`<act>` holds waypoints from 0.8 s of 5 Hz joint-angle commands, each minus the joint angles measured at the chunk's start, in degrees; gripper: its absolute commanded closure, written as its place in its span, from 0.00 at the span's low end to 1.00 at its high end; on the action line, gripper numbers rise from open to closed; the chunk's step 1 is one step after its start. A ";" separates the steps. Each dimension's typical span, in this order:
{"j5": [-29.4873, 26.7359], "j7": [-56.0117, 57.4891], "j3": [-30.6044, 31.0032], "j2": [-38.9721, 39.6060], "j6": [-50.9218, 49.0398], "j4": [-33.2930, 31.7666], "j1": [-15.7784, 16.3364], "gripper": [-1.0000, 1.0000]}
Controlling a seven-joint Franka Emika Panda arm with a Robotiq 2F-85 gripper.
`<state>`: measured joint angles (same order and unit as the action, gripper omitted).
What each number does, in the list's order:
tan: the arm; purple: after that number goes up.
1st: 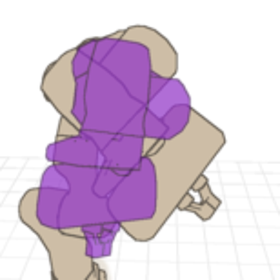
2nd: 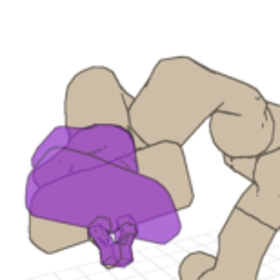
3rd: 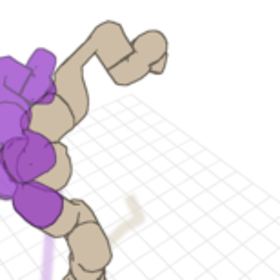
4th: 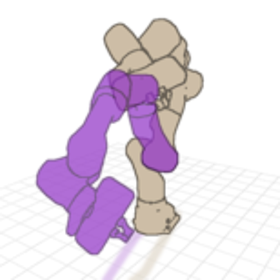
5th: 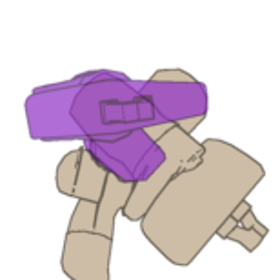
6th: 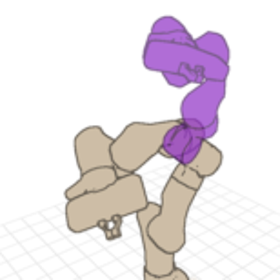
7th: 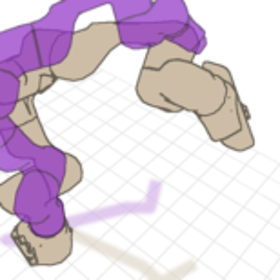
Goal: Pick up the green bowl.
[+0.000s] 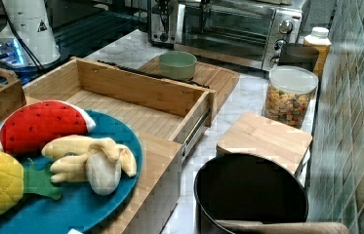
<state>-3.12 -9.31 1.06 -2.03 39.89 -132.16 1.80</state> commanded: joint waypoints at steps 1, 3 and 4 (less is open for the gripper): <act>-0.75 -0.59 0.28 -2.08 2.80 -6.29 0.08 0.00; -3.04 3.70 0.85 0.03 11.91 -11.70 0.71 0.00; -4.69 7.67 0.67 0.74 13.80 -13.98 0.56 0.00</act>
<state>-4.04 -5.70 1.29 -1.19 52.09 -143.69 2.03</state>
